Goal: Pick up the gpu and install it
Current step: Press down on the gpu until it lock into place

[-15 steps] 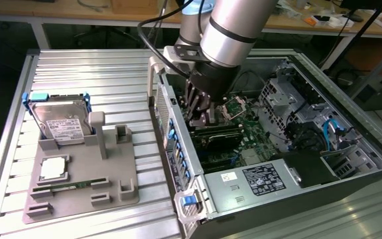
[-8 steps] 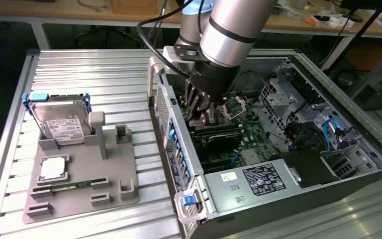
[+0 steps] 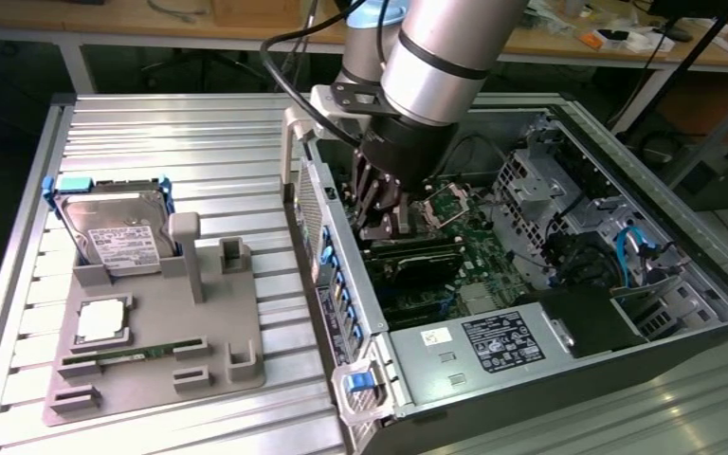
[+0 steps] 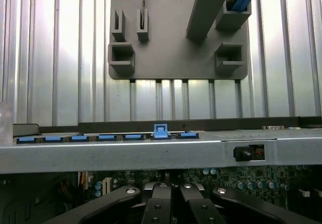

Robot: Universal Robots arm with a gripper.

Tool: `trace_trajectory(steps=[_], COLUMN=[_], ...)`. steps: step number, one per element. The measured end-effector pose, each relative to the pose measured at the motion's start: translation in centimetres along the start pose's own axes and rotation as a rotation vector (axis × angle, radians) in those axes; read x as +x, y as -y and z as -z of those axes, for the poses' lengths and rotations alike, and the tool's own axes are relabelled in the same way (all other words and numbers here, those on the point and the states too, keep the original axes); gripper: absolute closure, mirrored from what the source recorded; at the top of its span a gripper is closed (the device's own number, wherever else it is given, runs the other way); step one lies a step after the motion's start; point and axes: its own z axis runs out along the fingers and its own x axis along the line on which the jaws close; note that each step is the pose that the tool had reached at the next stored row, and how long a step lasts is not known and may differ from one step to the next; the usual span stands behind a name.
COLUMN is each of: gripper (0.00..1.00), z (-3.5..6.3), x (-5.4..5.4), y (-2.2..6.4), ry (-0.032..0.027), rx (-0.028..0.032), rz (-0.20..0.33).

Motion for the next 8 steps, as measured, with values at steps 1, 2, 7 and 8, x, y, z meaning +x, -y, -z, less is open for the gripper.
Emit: trace_trajectory(steps=[1,2,7,8], gripper=[0.89,0.89,0.89,0.89], z=[0.0,0.01,0.03,0.04], x=[0.0,0.0,0.01,0.02], y=[-0.01,-0.02,-0.07,-0.09], ry=[0.0,-0.0002,-0.0003,-0.0002], rx=[0.0,-0.0001,-0.0002,-0.0001], rz=[0.0,0.0,0.0,0.0])
